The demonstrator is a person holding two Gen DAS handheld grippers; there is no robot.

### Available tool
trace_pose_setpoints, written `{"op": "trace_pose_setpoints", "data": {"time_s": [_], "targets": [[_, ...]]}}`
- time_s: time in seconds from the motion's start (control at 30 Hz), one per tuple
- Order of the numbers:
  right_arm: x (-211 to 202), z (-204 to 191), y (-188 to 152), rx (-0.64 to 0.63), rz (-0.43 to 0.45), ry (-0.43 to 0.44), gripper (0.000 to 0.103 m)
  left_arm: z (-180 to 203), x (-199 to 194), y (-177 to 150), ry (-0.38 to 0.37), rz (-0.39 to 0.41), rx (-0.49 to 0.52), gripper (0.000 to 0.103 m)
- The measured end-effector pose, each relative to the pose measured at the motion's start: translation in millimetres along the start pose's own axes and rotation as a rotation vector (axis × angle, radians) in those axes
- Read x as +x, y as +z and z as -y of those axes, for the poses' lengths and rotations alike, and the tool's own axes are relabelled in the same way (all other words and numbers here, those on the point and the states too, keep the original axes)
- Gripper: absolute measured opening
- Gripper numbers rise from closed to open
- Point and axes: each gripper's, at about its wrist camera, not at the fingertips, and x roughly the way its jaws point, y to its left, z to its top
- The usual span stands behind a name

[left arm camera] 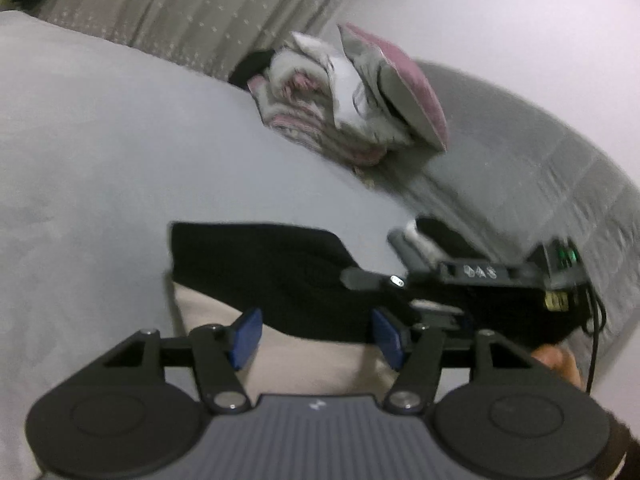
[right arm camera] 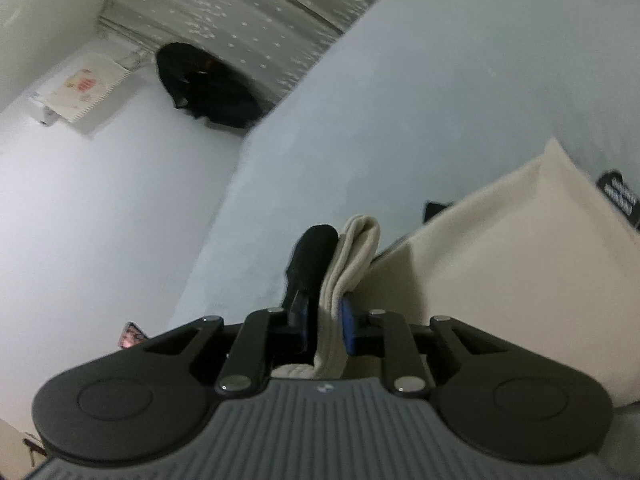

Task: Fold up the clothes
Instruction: 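Lift the folded shirt bundle with both tools and carry it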

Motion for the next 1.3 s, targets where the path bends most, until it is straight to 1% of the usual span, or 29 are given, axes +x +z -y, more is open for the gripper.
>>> {"op": "trace_pose_setpoints", "data": {"time_s": [0.17, 0.27, 0.37, 0.5, 0.7, 1.1, 1.2, 1.3], "targets": [[-13.4, 13.3, 10.9, 0.084, 0.019, 0.060, 0.020, -0.6, 4.5, 0.6, 0.027, 0.034, -0.006, 0.060], [-20.8, 21.8, 17.6, 0.128, 0.035, 0.085, 0.020, 3.5, 12.5, -1.2, 0.034, 0.032, 0.009, 0.056], [-30.3, 30.1, 23.1, 0.164, 0.047, 0.096, 0.020, 8.3, 18.7, -3.1, 0.025, 0.032, 0.026, 0.051], [-39.9, 40.8, 28.3, 0.218, 0.049, 0.103, 0.020, 15.7, 28.6, -4.3, 0.002, 0.034, 0.044, 0.048], [-53.9, 54.0, 33.1, 0.258, 0.061, 0.081, 0.020, 32.3, 47.5, -11.2, -0.034, 0.003, 0.087, 0.046], [-61.0, 73.6, 39.3, 0.298, 0.070, 0.028, 0.020, 56.7, 71.8, -27.7, -0.058, -0.050, 0.162, 0.046], [-60.8, 78.3, 39.7, 0.288, 0.066, -0.008, 0.020, 63.1, 79.9, -33.2, -0.046, -0.069, 0.191, 0.046], [-57.3, 73.6, 39.1, 0.235, 0.061, -0.089, 0.024, 71.8, 87.4, -40.4, -0.028, -0.076, 0.245, 0.046]]}}
